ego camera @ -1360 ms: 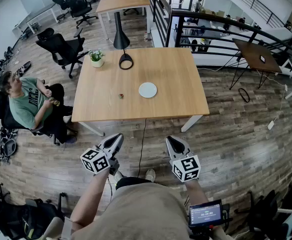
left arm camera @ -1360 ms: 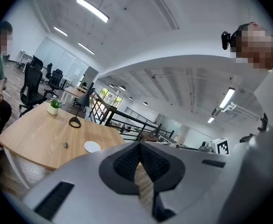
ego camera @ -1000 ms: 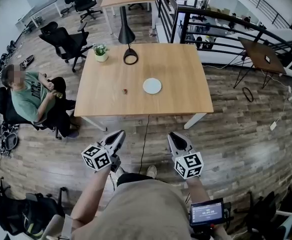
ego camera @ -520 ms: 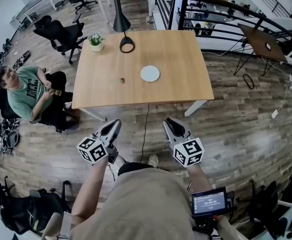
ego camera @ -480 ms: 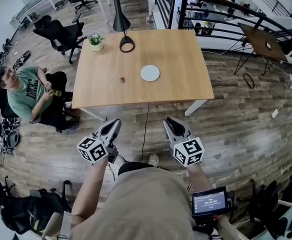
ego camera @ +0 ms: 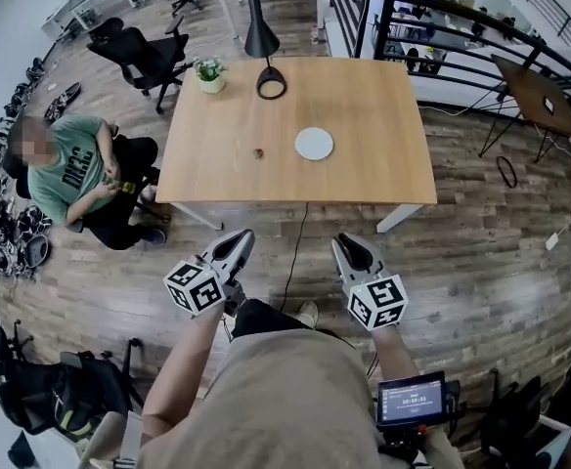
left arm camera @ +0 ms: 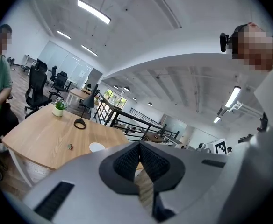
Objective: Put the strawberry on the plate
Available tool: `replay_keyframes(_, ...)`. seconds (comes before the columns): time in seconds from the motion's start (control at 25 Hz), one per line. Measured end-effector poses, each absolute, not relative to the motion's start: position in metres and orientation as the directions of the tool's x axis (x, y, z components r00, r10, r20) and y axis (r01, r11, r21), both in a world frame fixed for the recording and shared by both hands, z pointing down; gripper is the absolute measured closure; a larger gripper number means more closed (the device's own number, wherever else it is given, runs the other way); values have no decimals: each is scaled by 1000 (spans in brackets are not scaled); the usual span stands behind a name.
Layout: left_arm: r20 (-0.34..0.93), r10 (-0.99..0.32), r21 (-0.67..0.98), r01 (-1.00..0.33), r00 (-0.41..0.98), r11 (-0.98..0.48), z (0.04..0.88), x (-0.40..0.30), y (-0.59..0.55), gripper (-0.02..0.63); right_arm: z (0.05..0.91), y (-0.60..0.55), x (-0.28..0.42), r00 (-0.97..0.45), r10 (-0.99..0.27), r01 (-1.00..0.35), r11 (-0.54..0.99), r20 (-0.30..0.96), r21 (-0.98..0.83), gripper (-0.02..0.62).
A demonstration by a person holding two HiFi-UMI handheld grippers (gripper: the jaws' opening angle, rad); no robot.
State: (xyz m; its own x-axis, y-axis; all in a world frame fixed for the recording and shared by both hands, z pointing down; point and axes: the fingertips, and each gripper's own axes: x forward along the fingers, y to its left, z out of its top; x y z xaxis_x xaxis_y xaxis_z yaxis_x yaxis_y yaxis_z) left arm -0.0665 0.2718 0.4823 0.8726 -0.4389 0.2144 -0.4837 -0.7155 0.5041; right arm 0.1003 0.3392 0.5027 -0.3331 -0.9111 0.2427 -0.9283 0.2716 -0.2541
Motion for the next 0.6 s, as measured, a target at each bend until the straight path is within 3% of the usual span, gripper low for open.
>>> replay_keyframes(0.6, 225, -483, 528, -523, 846, -670, 496, -113, 199, 604, 519, 252, 61, -375, -885, -912, 298, 277, -283, 560)
